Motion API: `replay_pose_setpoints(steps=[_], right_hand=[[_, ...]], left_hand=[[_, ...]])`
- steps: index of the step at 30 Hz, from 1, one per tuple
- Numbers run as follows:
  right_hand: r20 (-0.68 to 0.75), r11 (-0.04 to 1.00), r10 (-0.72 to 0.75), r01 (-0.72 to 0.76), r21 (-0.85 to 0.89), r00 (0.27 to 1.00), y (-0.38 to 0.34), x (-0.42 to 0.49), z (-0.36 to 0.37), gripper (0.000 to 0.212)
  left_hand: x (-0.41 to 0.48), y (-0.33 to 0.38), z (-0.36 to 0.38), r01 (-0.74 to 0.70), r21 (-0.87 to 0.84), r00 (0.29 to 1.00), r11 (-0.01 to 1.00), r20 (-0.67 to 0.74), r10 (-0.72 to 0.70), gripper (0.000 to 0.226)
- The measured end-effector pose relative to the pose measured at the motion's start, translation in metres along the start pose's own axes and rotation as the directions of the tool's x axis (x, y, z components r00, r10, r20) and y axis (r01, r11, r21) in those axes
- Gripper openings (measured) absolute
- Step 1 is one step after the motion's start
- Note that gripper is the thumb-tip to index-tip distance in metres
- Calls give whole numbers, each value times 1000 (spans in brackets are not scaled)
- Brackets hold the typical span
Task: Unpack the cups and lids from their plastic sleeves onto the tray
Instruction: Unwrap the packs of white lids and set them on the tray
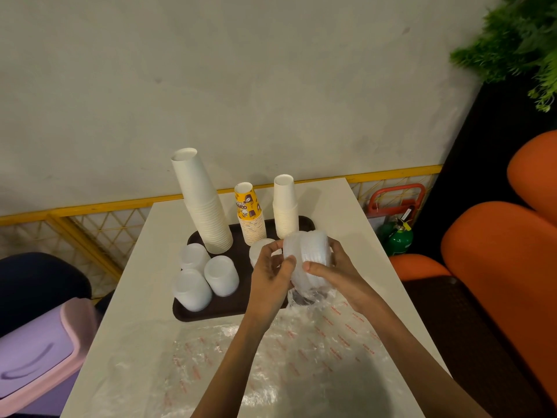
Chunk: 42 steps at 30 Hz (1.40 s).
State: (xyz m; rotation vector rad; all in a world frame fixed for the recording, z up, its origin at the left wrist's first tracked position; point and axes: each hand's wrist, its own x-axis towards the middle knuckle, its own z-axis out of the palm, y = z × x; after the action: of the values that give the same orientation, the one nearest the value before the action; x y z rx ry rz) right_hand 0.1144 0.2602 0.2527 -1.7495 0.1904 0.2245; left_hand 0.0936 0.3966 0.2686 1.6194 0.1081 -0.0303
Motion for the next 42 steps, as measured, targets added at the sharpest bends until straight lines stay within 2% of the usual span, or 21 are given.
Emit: replay_pose_setpoints(steps=[4,10,13,16,19,22,26,29,31,34,36,37,40,42], right_hand=[[-23,995,-7,4,-95,1000,5,1,2,84],[-25,991,-26,23,-134,999,16,0,8,88],[-4,993,-6,5,-117,1000,20,1,12,110],[4,985,-21,22,-171,1000,24,2,12,94],[0,985,-26,25,-171,1000,29,5,7,91],[-50,987,18,-25,-160,999,31,10,4,92],[-138,988,52,-71,-139,989,36,20,-1,92],[-188,982,85,-115,-152,978,38,27,-11,92],[-221,979,95,-131,-155,971,41,35,-17,93],[-243,973,140,-179,-146,960,46,42,-16,94],[-265,971,190,-220,-89,945,53,45,-14,106],[-253,975,195,-216,-58,948,55,45,-15,104],[-132,977,183,-195,-81,974,58,44,-21,80],[-144,979,173,-187,-84,974,61,47,-28,80]], left_hand=[[-4,-14,2,-119,184,990,976,-50,130,36],[6,-23,-1,-35,308,986,951,-147,84,38],[14,-23,-5,-10,425,990,905,-125,70,43],[23,-25,-7,29,482,993,875,-110,28,42],[32,-26,-8,39,464,992,885,-128,23,37],[42,-28,-10,62,375,985,925,-175,5,34],[62,-38,-17,207,113,945,972,-280,-168,33],[73,-57,-27,318,-84,890,944,-317,-328,30],[78,-80,-31,392,-137,862,910,-292,-415,25],[82,-120,-31,493,-95,817,865,-291,-498,19],[87,-140,-30,538,-54,793,841,-305,-527,24],[90,-147,-29,553,-42,785,832,-307,-538,26],[104,-162,-24,567,-1,786,824,-297,-541,28],[110,-168,-20,549,87,812,831,-294,-505,29]])
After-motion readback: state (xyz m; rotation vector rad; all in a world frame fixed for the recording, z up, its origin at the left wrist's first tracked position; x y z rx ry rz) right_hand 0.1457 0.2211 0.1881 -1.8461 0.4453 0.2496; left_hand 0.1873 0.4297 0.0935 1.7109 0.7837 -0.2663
